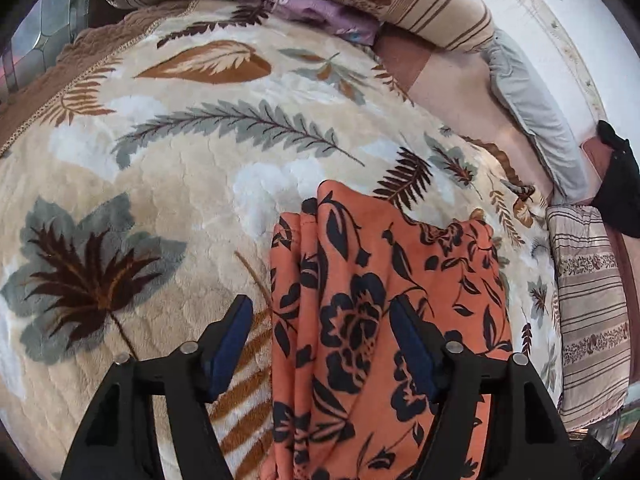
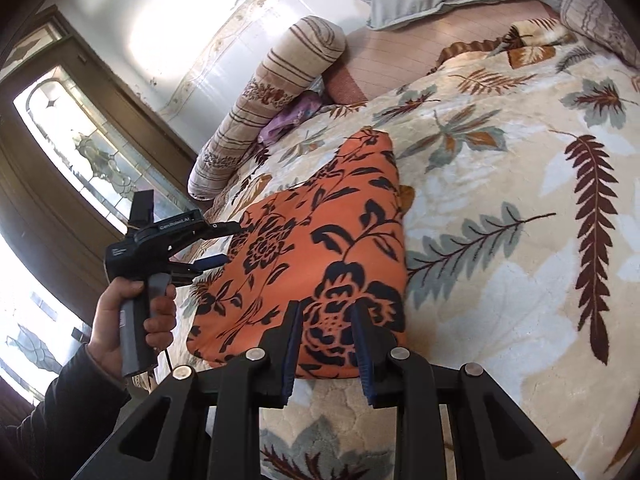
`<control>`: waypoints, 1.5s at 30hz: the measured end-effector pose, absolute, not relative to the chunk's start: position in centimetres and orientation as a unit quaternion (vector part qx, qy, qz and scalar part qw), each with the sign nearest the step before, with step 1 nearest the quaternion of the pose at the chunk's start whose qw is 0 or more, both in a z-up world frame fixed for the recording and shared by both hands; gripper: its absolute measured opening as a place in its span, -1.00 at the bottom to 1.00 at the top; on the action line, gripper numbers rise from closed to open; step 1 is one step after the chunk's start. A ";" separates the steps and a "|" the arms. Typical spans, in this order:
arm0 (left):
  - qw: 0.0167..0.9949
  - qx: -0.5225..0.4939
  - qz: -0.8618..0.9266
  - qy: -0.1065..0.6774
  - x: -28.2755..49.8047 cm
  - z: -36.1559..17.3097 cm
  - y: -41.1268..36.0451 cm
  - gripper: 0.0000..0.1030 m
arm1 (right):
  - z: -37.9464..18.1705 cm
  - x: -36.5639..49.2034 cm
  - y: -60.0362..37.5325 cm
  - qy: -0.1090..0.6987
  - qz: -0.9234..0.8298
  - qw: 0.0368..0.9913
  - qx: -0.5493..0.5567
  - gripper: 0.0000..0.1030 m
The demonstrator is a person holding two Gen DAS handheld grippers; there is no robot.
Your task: Fold small clothes
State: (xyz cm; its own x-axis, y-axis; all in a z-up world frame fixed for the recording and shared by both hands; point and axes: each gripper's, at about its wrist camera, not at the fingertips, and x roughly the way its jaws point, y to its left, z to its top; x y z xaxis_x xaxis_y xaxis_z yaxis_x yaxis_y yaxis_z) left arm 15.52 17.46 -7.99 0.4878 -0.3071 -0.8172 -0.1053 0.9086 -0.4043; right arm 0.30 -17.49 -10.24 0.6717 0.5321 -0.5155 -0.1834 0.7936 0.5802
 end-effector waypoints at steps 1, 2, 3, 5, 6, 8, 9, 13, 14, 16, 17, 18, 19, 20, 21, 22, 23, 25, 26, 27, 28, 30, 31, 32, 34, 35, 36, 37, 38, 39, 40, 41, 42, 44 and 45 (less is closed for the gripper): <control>0.834 -0.206 -0.059 0.509 15.7 -8.4 17.5 0.04 | -10.4 0.5 -17.6 0.353 0.202 0.879 0.251 -0.45; 0.830 -0.206 -0.060 0.515 15.9 -8.7 17.5 -0.14 | -10.5 0.5 -17.6 0.354 0.201 0.878 0.252 -0.45; 0.829 -0.207 -0.063 0.516 16.0 -8.8 17.5 -0.14 | -10.6 0.6 -17.6 0.355 0.201 0.878 0.252 -0.45; 0.836 -0.203 -0.058 0.507 15.8 -8.4 17.5 -0.16 | -10.8 0.7 -17.5 0.357 0.200 0.877 0.251 -0.45; 0.839 -0.204 -0.058 0.501 15.7 -8.1 17.6 -0.16 | -10.9 0.8 -17.5 0.359 0.199 0.877 0.250 -0.45; 0.847 -0.204 -0.053 0.487 15.5 -7.3 17.8 -0.16 | -11.0 0.9 -17.5 0.360 0.198 0.877 0.250 -0.45; 0.850 -0.203 -0.055 0.483 15.5 -7.0 17.9 -0.16 | -11.0 1.0 -17.4 0.361 0.197 0.877 0.249 -0.45; 0.849 -0.198 -0.079 0.484 15.9 -6.7 17.4 -0.16 | -11.1 1.1 -17.2 0.362 0.195 0.878 0.246 -0.45; 0.847 -0.197 -0.078 0.487 16.1 -6.9 17.3 -0.16 | -11.2 1.1 -17.2 0.363 0.194 0.878 0.245 -0.45; 0.836 -0.208 -0.079 0.501 16.7 -7.9 17.3 -0.16 | -11.1 1.1 -17.1 0.363 0.193 0.878 0.244 -0.45; 0.832 -0.214 -0.080 0.505 16.9 -8.3 17.4 -0.17 | -11.1 1.1 -17.1 0.363 0.193 0.878 0.243 -0.45; 0.833 -0.213 -0.084 0.504 16.8 -8.4 17.3 -0.17 | -11.1 1.1 -17.1 0.363 0.193 0.879 0.243 -0.45; 0.836 -0.210 -0.086 0.500 16.7 -8.3 17.2 -0.19 | -11.1 1.1 -17.1 0.363 0.192 0.879 0.242 -0.45; 0.837 -0.208 -0.090 0.498 16.7 -8.1 17.0 -0.26 | -11.1 1.1 -17.0 0.364 0.192 0.879 0.242 -0.45; 0.838 -0.205 -0.092 0.498 16.6 -8.0 17.0 -0.31 | -11.1 1.1 -17.0 0.364 0.191 0.879 0.242 -0.45; 0.839 -0.198 -0.088 0.499 16.6 -8.0 16.9 -0.46 | -11.2 1.2 -17.0 0.365 0.190 0.879 0.242 -0.45; 0.839 -0.192 -0.083 0.502 16.7 -8.1 16.9 -0.63 | -11.2 1.2 -16.9 0.366 0.189 0.879 0.242 -0.45; 0.835 -0.197 -0.081 0.507 17.0 -8.6 17.2 -0.71 | -11.2 1.2 -16.8 0.366 0.188 0.879 0.240 -0.45; 0.834 -0.201 -0.079 0.508 17.0 -8.8 17.4 -0.75 | -11.2 1.2 -16.8 0.366 0.188 0.879 0.240 -0.45; 0.835 -0.202 -0.079 0.506 16.9 -8.8 17.5 -0.76 | -11.2 1.2 -16.8 0.366 0.188 0.879 0.240 -0.45; 0.838 -0.201 -0.077 0.502 16.7 -8.7 17.5 -0.78 | -11.2 1.2 -16.8 0.366 0.187 0.879 0.240 -0.45; 0.851 -0.195 -0.070 0.482 15.8 -7.8 17.5 -0.81 | -11.1 1.2 -16.8 0.366 0.186 0.880 0.238 -0.45; 0.861 -0.190 -0.065 0.468 15.1 -7.2 17.5 -0.82 | -11.0 1.2 -16.8 0.365 0.185 0.881 0.237 -0.45; 0.865 -0.191 -0.061 0.459 14.6 -7.1 17.5 -0.83 | -11.0 1.3 -16.8 0.364 0.185 0.882 0.237 -0.45; 0.860 -0.183 -0.053 0.474 14.6 -8.4 17.3 -0.83 | -11.0 1.4 -16.9 0.365 0.184 0.881 0.237 -0.45; 0.855 -0.182 -0.047 0.484 14.8 -9.6 17.3 -0.81 | -11.1 1.4 -16.9 0.366 0.183 0.881 0.238 -0.45; 0.851 -0.192 -0.047 0.486 14.8 -10.2 17.6 -0.80 | -11.1 1.5 -16.9 0.367 0.184 0.880 0.239 -0.45; 0.851 -0.200 -0.049 0.484 14.8 -10.2 17.9 -0.79 | -10.9 1.4 -16.9 0.365 0.185 0.880 0.239 -0.45; 0.850 -0.204 -0.049 0.483 14.8 -10.0 18.0 -0.79 | -10.6 1.3 -16.9 0.361 0.185 0.882 0.237 -0.45; 0.850 -0.199 -0.048 0.485 14.9 -9.7 17.9 -0.79 | -10.4 1.3 -17.1 0.359 0.186 0.883 0.238 -0.45; 0.851 -0.191 -0.046 0.487 14.9 -9.6 17.7 -0.76 | -10.2 1.3 -17.2 0.357 0.187 0.882 0.243 -0.45; 0.852 -0.184 -0.043 0.488 14.9 -9.4 17.6 -0.73 | -10.0 1.4 -17.3 0.357 0.190 0.879 0.253 -0.45; 0.853 -0.180 -0.040 0.488 14.8 -9.1 17.4 -0.71 | -9.8 1.5 -17.4 0.356 0.195 0.875 0.263 -0.45; 0.857 -0.178 -0.035 0.482 14.3 -8.4 17.4 -0.70 | -9.4 1.7 -17.1 0.354 0.210 0.871 0.267 -0.45; 0.860 -0.175 -0.030 0.479 13.8 -7.9 17.3 -0.64 | -9.3 1.9 -16.9 0.356 0.221 0.867 0.271 -0.45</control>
